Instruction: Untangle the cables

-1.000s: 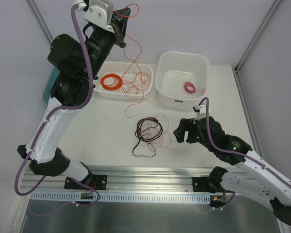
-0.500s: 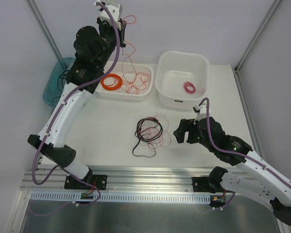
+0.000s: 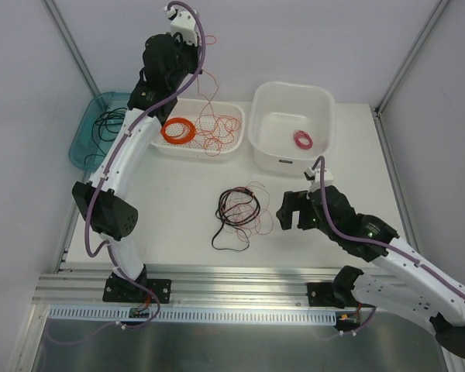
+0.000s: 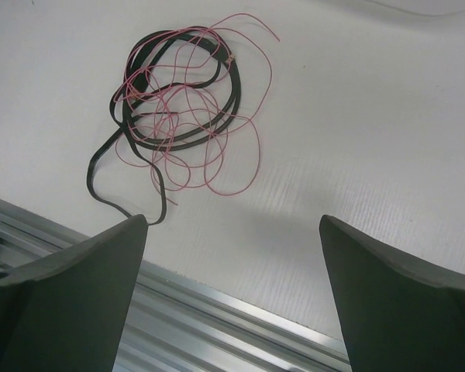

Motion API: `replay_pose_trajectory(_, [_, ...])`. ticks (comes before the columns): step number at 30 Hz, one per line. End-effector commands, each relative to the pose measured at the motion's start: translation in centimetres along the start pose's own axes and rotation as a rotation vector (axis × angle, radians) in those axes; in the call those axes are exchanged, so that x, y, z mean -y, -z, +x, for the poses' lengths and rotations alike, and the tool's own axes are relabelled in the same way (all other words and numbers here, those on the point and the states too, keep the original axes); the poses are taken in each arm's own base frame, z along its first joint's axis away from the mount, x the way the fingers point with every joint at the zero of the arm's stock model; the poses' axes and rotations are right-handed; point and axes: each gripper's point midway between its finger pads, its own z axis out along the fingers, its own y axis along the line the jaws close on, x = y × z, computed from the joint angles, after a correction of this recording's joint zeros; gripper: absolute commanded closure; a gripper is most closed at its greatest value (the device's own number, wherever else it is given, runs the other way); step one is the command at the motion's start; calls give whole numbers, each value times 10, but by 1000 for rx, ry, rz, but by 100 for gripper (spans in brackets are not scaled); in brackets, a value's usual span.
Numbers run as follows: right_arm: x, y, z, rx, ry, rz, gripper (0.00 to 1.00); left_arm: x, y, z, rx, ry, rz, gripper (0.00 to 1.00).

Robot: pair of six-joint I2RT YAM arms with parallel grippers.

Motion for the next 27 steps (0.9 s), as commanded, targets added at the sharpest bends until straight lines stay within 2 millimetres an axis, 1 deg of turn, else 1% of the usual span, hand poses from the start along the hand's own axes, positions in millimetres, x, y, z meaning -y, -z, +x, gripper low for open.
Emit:
replay_pose_trajectory(1, [2, -1, -8, 12, 23, 24, 2, 0, -9, -22, 71, 44, 28, 100])
replay_pose_trajectory(4, [1, -4, -7, 3, 35, 23, 1, -1, -26, -2, 40, 51, 25, 100])
replay_pose_trajectory(5, [1, -5, -6, -2, 40, 29, 1, 3, -33, 11, 18, 53, 46, 100])
replay_pose_trajectory(7, [2, -7, -5, -11, 49, 35, 1, 2, -40, 23, 1, 71, 47, 100])
replay_pose_trajectory(10, [3, -10, -3, -18, 56, 43, 1, 4, -51, 56, -56, 96, 54, 100])
replay_pose_trajectory(11, [3, -10, -3, -18, 58, 43, 1, 5, -57, 70, -78, 98, 56, 100])
replay_pose_trajectory(13, [4, -12, -1, -26, 62, 50, 1, 6, -61, 94, -121, 98, 56, 100])
replay_pose_trajectory(15, [4, -15, 1, -37, 71, 54, 1, 7, -66, 129, -186, 129, 46, 100])
replay_pose_trajectory(16, [4, -15, 2, -41, 73, 56, 1, 7, -67, 141, -208, 138, 39, 100])
replay_pose_trajectory(17, [5, -16, 3, -44, 72, 59, 1, 9, -70, 159, -240, 149, 39, 100])
replay_pose_trajectory(18, [5, -16, 3, -44, 72, 57, 1, 10, -69, 180, -282, 174, 40, 100])
replay_pose_trajectory(19, [5, -17, 5, -47, 72, 60, 1, 13, -68, 193, -306, 188, 55, 100])
replay_pose_trajectory(20, [5, -17, 5, -47, 71, 60, 1, 17, -66, 218, -357, 205, 62, 100])
replay_pose_trajectory(22, [6, -17, 6, -48, 68, 60, 1, 19, -63, 244, -407, 222, 64, 100])
replay_pose_trajectory(23, [6, -17, 6, -49, 69, 60, 1, 21, -60, 269, -455, 239, 60, 100])
replay_pose_trajectory(24, [6, -17, 7, -49, 68, 59, 1, 21, -59, 277, -471, 250, 55, 100])
replay_pose_trajectory(25, [7, -17, 8, -53, 70, 61, 1, 18, -57, 292, -499, 266, 49, 100])
replay_pose_trajectory(26, [7, -17, 8, -54, 69, 63, 1, 22, -54, 301, -520, 290, 57, 100])
replay_pose_trajectory(27, [7, -16, 8, -51, 66, 62, 1, 23, -52, 306, -532, 304, 68, 100])
